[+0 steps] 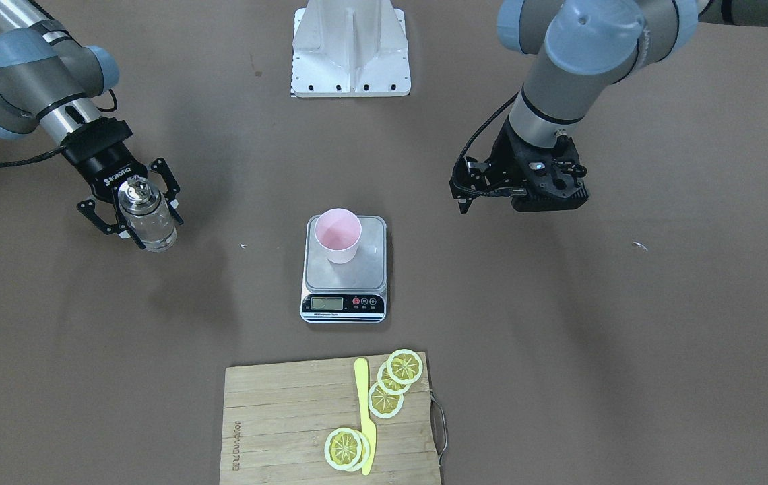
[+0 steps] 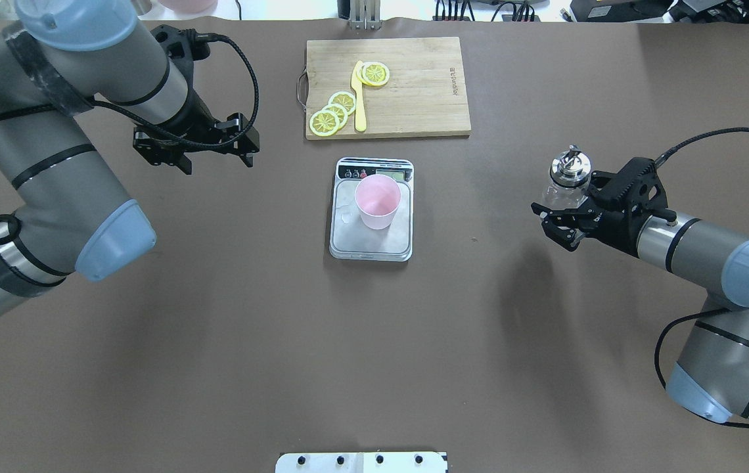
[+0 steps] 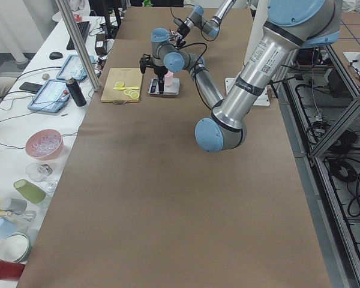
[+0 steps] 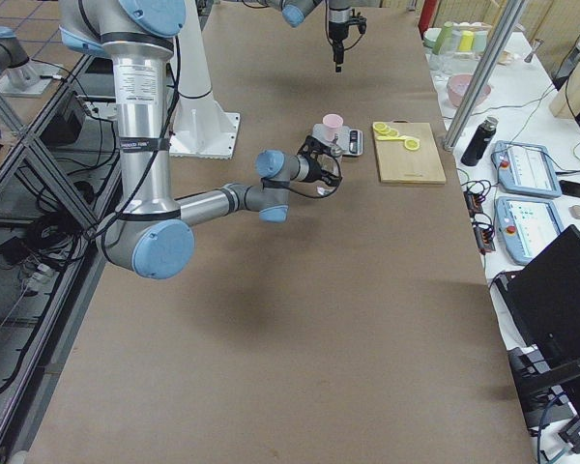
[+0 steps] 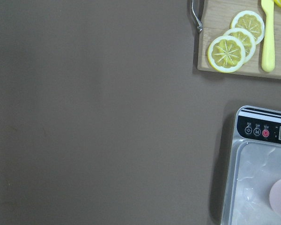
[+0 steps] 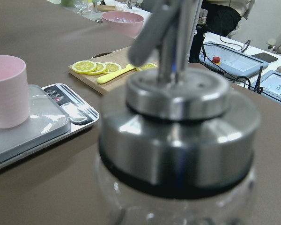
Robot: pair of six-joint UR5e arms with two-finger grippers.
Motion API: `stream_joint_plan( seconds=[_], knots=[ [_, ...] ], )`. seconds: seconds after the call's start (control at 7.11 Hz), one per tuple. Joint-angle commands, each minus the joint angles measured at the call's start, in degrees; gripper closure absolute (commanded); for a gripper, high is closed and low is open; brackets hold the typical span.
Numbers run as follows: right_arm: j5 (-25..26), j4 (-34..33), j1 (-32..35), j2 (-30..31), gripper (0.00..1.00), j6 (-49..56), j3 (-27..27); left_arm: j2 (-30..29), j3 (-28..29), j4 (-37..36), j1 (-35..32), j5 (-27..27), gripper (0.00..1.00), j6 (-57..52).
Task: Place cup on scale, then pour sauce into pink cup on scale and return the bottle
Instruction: 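Lift the bottle with the right gripper toward the scale while the left arm withdraws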
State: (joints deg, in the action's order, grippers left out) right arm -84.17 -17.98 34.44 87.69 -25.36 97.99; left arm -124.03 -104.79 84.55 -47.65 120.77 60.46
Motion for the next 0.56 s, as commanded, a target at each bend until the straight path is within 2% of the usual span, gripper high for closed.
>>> stream_joint_plan(
  seconds=[0.0, 0.14, 0.42],
  knots=[
    [-0.3, -11.4, 1.3, -1.5, 0.93, 4.1, 4.4, 3.2, -1.6, 0.0, -2.4, 0.5, 0.03, -8.0],
    [-0.2, -18.2, 1.4, -1.7, 0.93, 6.8, 7.1, 5.5, -3.0, 0.0, -3.1, 0.6, 0.02, -11.8],
    [1.3, -30.6, 1.6, -7.2, 0.93, 10.7, 9.1, 11.1, -4.8, 0.1, -6.7, 0.8, 0.02, -23.3]
  ],
)
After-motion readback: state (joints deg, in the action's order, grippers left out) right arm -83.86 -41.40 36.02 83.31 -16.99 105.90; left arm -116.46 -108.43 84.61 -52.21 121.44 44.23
